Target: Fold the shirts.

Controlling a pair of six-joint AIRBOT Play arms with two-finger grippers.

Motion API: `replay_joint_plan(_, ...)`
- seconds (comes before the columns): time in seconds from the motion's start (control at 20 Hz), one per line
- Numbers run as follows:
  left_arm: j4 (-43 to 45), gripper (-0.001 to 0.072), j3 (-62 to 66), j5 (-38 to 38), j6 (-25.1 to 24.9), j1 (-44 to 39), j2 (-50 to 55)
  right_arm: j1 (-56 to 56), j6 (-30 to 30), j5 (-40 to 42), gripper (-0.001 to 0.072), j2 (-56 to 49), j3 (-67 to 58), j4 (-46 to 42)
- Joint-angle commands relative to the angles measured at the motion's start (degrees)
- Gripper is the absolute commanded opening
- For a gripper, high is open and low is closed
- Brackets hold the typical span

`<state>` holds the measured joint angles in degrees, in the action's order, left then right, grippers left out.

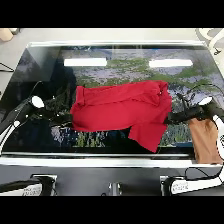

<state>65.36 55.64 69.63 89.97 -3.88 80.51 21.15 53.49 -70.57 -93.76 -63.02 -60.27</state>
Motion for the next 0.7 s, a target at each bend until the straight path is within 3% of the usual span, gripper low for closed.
replay_joint_plan(0.0, 0.0, 0.0028, 0.1, 0.7, 0.1, -0.7, -1.9, 0.0, -1.9, 2.1, 0.0019, -1.3, -0.1, 3.3)
replay_joint_plan(0.2, 2.0, 0.0027, 2.9, 1.0, 0.0, -0.7, -6.1, 0.1, -9.5, 0.3, 0.0017, 3.4, -3.2, 3.3)
replay_joint_plan(0.35, 6.8, 0.0027, 12.0, 0.6, 0.1, -0.6, -12.7, 0.1, -10.1, 2.2, 0.0017, 14.0, -8.4, 4.1)
replay_joint_plan(0.5, 11.5, 0.0027, 26.3, -4.2, 3.3, -0.6, -20.7, 0.1, -10.1, 9.7, 0.0017, 28.5, -17.6, 4.7)
replay_joint_plan(0.65, 12.7, 0.0027, 41.0, -15.4, 5.7, -0.6, -28.7, 0.1, -12.2, 22.0, 0.0018, 43.8, -26.6, 4.5)
